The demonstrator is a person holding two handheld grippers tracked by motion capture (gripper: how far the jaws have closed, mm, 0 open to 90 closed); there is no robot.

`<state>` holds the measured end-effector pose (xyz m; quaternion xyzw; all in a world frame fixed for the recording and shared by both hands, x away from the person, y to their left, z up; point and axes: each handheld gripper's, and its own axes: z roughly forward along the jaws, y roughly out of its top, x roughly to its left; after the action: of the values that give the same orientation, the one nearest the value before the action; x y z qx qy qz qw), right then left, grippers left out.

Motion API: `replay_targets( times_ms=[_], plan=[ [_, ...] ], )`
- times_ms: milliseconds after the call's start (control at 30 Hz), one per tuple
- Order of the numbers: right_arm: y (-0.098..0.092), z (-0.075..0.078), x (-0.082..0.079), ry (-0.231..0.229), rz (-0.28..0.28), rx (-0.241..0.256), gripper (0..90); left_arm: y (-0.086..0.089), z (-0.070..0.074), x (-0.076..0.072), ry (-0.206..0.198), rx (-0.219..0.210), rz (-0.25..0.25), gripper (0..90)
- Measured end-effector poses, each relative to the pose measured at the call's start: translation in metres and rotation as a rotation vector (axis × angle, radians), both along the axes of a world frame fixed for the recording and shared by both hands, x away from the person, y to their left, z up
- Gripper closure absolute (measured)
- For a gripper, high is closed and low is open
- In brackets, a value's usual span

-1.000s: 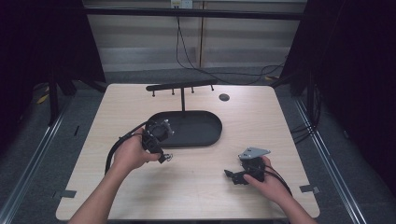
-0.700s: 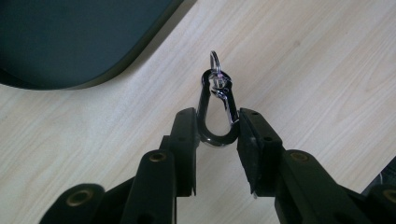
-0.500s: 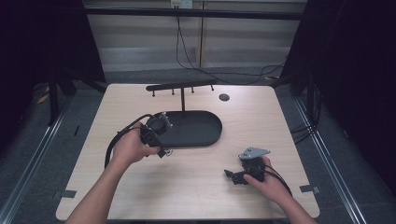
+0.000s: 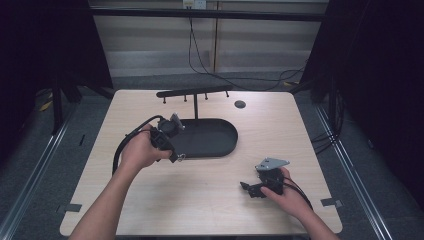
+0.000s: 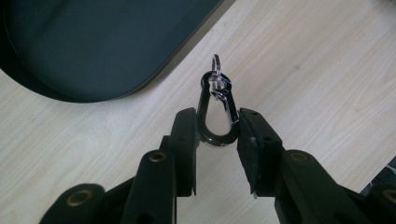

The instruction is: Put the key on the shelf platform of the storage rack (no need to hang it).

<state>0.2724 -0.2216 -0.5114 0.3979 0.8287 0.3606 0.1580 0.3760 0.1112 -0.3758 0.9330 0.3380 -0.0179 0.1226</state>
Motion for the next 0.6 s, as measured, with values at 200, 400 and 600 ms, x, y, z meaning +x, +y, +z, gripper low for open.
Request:
replay_targets(
  times_ms=[200,400,600],
  plan=[
    [0.0,0.0,0.0,0.0,0.0,0.0,14.6,-0.002,0.005,0.005,-0.005,-0.005,0.012,68.2],
    [0.0,0.0,0.0,-0.002,0.001,-0.001,14.5,-0.005,0.01,0.009,-0.008,-0.006,0.019,68.2],
    [0.0,0.0,0.0,-0.002,0.001,0.0,14.6,-0.006,0.015,0.014,-0.007,-0.012,0.029,68.2]
  ],
)
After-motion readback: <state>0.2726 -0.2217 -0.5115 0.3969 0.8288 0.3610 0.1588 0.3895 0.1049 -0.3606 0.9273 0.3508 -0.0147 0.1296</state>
